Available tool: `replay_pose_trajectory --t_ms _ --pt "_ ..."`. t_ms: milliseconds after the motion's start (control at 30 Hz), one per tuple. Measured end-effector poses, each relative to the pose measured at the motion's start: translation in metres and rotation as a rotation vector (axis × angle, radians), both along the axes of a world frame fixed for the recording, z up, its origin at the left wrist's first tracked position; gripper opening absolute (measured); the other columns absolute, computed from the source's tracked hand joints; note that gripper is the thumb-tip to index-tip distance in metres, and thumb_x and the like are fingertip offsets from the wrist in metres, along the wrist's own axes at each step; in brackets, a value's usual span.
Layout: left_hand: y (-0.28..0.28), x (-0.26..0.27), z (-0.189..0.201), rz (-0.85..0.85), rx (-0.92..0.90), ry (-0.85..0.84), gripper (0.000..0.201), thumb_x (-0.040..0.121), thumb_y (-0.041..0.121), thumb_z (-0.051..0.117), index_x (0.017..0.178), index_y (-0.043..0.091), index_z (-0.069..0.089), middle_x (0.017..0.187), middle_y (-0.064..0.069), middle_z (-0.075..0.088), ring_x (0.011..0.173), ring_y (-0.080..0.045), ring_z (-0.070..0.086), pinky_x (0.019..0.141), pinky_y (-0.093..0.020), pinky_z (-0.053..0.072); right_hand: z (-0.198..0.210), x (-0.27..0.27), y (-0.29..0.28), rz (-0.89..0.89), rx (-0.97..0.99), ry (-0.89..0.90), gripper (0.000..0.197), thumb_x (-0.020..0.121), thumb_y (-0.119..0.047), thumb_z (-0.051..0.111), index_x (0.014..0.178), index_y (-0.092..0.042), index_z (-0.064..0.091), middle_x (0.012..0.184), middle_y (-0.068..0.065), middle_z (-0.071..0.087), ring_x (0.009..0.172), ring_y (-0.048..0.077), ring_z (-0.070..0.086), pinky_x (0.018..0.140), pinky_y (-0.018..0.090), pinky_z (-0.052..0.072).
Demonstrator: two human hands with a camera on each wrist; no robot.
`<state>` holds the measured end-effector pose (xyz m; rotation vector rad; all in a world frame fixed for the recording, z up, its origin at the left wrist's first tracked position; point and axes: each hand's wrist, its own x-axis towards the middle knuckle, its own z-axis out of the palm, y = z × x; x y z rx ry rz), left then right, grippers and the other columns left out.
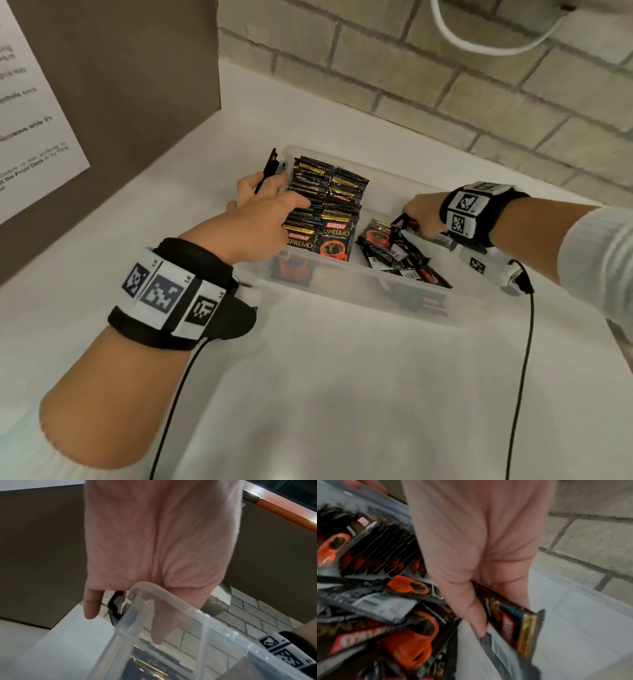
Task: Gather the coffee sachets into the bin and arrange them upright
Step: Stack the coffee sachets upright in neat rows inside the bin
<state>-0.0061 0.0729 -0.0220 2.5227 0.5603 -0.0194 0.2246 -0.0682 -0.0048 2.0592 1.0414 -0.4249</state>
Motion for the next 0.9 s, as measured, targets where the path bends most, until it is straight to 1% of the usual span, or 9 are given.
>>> replay_pose_trajectory --t_ms 100,200,367,433,500,567,667,767,900 --pt "-0.002 -0.001 0.007 -0.012 0.062 0.051 0.052 0.091 0.015 0.05 0.136 0.038 0.036 0.156 0.008 0.003 0.14 -0.021 -0.008 0.107 -0.046 0.012 0.019 -0.002 0.001 -0.038 0.084 -0.008 0.01 0.087 -0.003 0.05 0.095 -0.005 0.055 0.066 0.0 0.046 0.067 0.019 0.049 0.045 0.018 0.033" --pt "-0.002 -0.001 0.013 -0.036 0.123 0.081 0.044 0.091 0.031 0.052 0.133 0.038 0.039 0.154 0.006 0.012 0.137 -0.02 0.001 0.101 -0.043 0.017 0.045 -0.006 -0.001 -0.102 0.21 0.031 0.018 0.08 -0.001 0.059 0.097 -0.001 0.058 0.07 0.004 0.05 0.057 0.013 0.044 0.046 0.022 0.033" --pt "-0.005 0.01 0.034 -0.037 0.19 0.042 0.043 0.092 0.033 0.048 0.135 0.036 0.039 0.149 0.002 0.025 0.136 -0.02 0.01 0.1 -0.043 0.02 0.08 -0.03 -0.017 -0.17 0.616 0.179 0.016 0.078 -0.009 0.066 0.083 -0.014 0.051 0.08 0.004 0.055 0.064 0.014 0.049 0.053 0.026 0.039" --pt "-0.011 0.018 0.046 -0.063 0.167 -0.053 0.048 0.093 0.034 0.046 0.139 0.03 0.034 0.148 0.0 0.031 0.136 -0.021 0.017 0.103 -0.042 0.023 0.083 -0.042 -0.025 -0.254 0.895 0.369 0.021 0.076 -0.008 0.068 0.093 -0.015 0.058 0.091 0.005 0.064 0.077 0.018 0.06 0.068 0.031 0.051" --pt "-0.02 0.028 0.057 -0.076 -0.006 -0.16 0.061 0.093 0.039 0.048 0.145 0.021 0.022 0.148 -0.004 0.033 0.136 -0.022 0.026 0.109 -0.038 0.027 0.081 -0.056 -0.031 -0.358 1.177 0.602 0.028 0.077 -0.005 0.067 0.103 -0.014 0.061 0.099 0.005 0.068 0.089 0.021 0.064 0.079 0.034 0.053" --pt "-0.029 0.04 0.062 -0.067 -0.25 -0.23 0.077 0.09 0.043 0.052 0.147 0.015 0.01 0.146 -0.007 0.037 0.131 -0.021 0.039 0.11 -0.033 0.032 0.074 -0.074 -0.035 -0.469 1.446 0.92 0.026 0.081 0.003 0.061 0.1 -0.015 0.061 0.098 0.006 0.069 0.087 0.019 0.066 0.076 0.029 0.056" --pt "-0.038 0.049 0.061 -0.088 -0.657 -0.275 0.065 0.091 0.034 0.056 0.143 0.012 0.025 0.134 -0.007 0.052 0.119 -0.02 0.054 0.101 -0.035 0.044 0.057 -0.089 -0.032 -0.591 1.694 1.274 0.026 0.087 0.005 0.053 0.108 -0.008 0.06 0.104 0.011 0.067 0.089 0.02 0.067 0.084 0.032 0.055" --pt "-0.044 0.051 0.057 -0.09 -1.016 -0.331 0.03 0.094 0.013 0.052 0.123 0.011 0.049 0.117 -0.007 0.062 0.108 -0.022 0.061 0.089 -0.037 0.054 0.041 -0.096 -0.027 -0.68 1.808 1.309 0.02 0.092 -0.006 0.051 0.111 -0.007 0.059 0.104 0.01 0.068 0.09 0.019 0.067 0.085 0.033 0.055" --pt "-0.044 0.052 0.049 -0.017 -1.062 -0.423 0.021 0.092 0.004 0.052 0.111 0.014 0.054 0.112 -0.008 0.063 0.103 -0.024 0.064 0.079 -0.038 0.058 0.024 -0.098 -0.019 -0.748 1.938 1.045 0.023 0.089 -0.018 0.061 0.11 -0.01 0.061 0.106 0.013 0.069 0.096 0.027 0.067 0.089 0.044 0.054"
